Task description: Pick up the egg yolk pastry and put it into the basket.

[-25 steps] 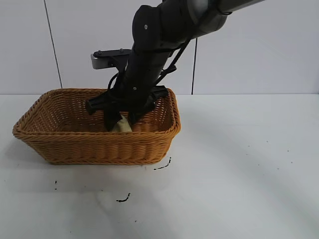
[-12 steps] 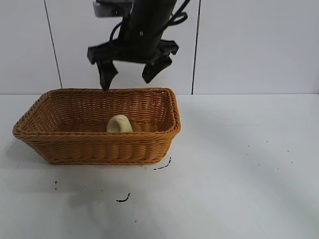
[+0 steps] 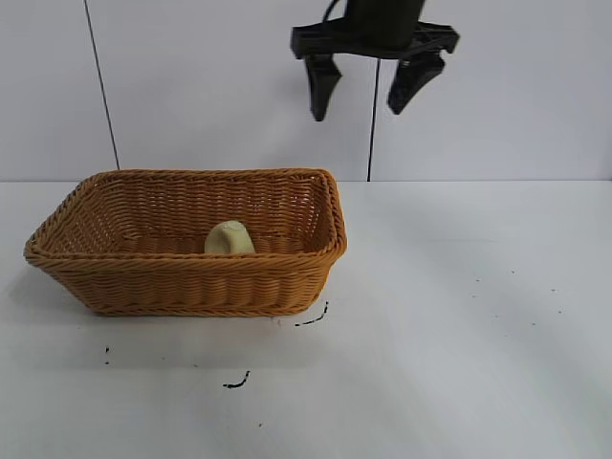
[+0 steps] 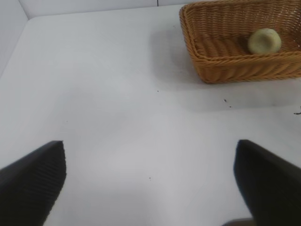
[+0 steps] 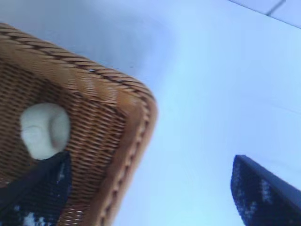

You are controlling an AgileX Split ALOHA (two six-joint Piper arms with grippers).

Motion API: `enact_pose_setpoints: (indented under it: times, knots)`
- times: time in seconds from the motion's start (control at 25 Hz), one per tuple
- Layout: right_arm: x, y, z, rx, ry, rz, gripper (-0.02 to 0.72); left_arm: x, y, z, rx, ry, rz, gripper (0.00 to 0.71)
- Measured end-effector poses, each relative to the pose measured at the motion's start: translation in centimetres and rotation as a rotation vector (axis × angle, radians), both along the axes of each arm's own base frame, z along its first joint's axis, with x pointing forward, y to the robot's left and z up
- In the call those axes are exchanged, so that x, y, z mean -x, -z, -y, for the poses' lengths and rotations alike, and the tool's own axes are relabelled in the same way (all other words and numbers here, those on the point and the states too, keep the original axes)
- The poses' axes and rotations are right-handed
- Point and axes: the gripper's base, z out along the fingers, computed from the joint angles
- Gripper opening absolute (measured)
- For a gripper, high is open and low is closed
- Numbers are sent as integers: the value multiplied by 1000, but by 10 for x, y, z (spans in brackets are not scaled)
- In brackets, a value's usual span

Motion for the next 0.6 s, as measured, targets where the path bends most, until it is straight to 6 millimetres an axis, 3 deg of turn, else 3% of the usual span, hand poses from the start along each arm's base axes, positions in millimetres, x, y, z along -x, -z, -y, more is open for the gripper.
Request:
enact_pose_setpoints:
  times: [0.2,0.32,0.48,0.6]
  knots:
    - [-15,2,80,15,169,-50,656,0,0,0,0,0,0,697]
    - [-18,3,116,-10,246,-72,656,0,0,0,0,0,0,697]
    - [-17,3,134,-28,283,-93,656,0,0,0,0,0,0,697]
    - [-17,3,135,-25,276,-93,656,0,0,0,0,0,0,697]
